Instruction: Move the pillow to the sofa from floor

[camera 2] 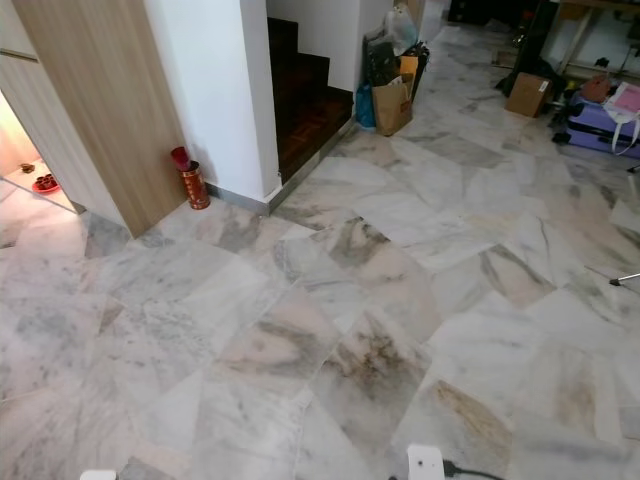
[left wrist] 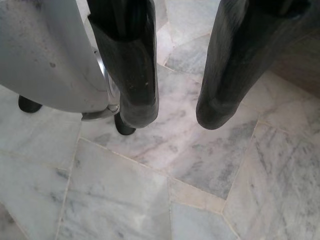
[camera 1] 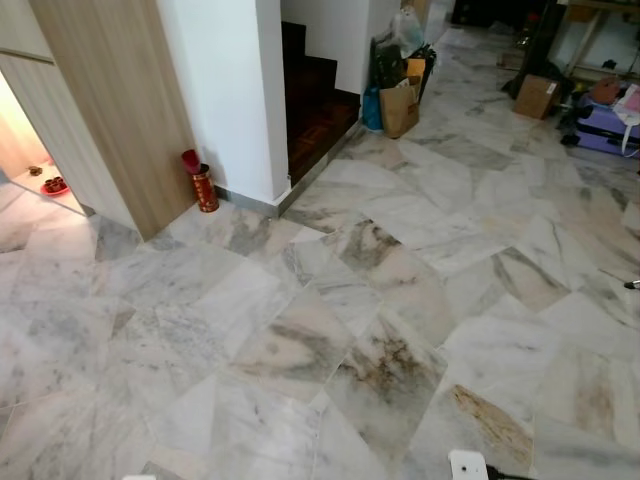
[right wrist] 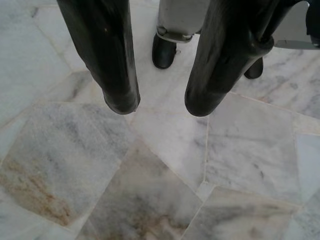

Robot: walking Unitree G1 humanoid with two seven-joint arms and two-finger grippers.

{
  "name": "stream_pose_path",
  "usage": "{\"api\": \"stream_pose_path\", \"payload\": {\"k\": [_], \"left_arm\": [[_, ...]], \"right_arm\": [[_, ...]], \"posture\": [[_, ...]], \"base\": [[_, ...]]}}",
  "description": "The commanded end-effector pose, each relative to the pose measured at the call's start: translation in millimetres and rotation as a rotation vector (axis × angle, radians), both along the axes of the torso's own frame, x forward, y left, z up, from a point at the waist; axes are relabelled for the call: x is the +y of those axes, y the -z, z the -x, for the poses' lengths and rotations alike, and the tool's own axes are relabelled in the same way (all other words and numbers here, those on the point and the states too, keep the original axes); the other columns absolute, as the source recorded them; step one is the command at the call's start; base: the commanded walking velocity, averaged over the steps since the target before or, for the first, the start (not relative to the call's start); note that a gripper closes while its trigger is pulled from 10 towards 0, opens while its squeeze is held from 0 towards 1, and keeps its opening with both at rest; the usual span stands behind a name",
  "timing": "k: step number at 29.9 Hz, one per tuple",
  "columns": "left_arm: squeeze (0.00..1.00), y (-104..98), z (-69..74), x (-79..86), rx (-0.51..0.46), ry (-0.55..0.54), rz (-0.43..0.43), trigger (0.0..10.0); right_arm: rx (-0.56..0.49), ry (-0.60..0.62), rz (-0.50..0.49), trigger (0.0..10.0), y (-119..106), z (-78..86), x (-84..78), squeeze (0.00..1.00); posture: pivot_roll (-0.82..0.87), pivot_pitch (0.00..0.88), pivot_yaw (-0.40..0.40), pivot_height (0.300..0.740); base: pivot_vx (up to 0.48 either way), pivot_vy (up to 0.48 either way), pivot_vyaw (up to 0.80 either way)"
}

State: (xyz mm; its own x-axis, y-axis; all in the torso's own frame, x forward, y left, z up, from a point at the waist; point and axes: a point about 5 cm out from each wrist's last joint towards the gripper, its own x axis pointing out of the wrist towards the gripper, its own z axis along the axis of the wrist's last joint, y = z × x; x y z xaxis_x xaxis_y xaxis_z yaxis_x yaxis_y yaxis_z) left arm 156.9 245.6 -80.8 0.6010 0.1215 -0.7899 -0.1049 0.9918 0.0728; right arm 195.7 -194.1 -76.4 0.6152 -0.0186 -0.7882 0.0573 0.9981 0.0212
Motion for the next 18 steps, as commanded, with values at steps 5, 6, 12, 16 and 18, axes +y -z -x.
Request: {"api": "stream_pose_path", "payload": {"k": [5,6,12,16,18], "left_arm": [[0.00,4,8.0,-2.8,0.038,0.026,0.008,10.0],[0.00,5,7.8,-5.2,0.041,0.047,0.006,10.0],[0.00,7,7.4,-16.2,0.057,0.169,-0.012,10.0],[0.00,7,7.2,-16.6,0.055,0.175,-0.013,10.0],[0.00,7,7.2,-16.5,0.055,0.175,-0.013,10.0]], "right_arm": [[0.029,0.011,-0.001,10.0,3,4.7,-0.9,0.00],[0.025,0.013,0.000,10.0,3,5.0,-2.1,0.00],[-0.207,-0.042,0.042,10.0,-12,-4.2,-8.9,0.00],[-0.351,-0.020,0.041,10.0,-23,-7.9,-15.1,0.00],[-0.412,-0.007,0.041,10.0,-28,-8.1,-18.9,0.00]], "posture": [[0.04,0.091,0.012,0.740],[0.02,0.093,0.012,0.740],[-0.01,0.096,0.011,0.740],[-0.03,0.097,0.014,0.740],[-0.04,0.098,0.016,0.740]], "base": [[0.000,0.000,0.00],[0.000,0.000,0.00],[0.000,0.000,0.00],[0.000,0.000,0.00],[0.000,0.000,0.00]]}}
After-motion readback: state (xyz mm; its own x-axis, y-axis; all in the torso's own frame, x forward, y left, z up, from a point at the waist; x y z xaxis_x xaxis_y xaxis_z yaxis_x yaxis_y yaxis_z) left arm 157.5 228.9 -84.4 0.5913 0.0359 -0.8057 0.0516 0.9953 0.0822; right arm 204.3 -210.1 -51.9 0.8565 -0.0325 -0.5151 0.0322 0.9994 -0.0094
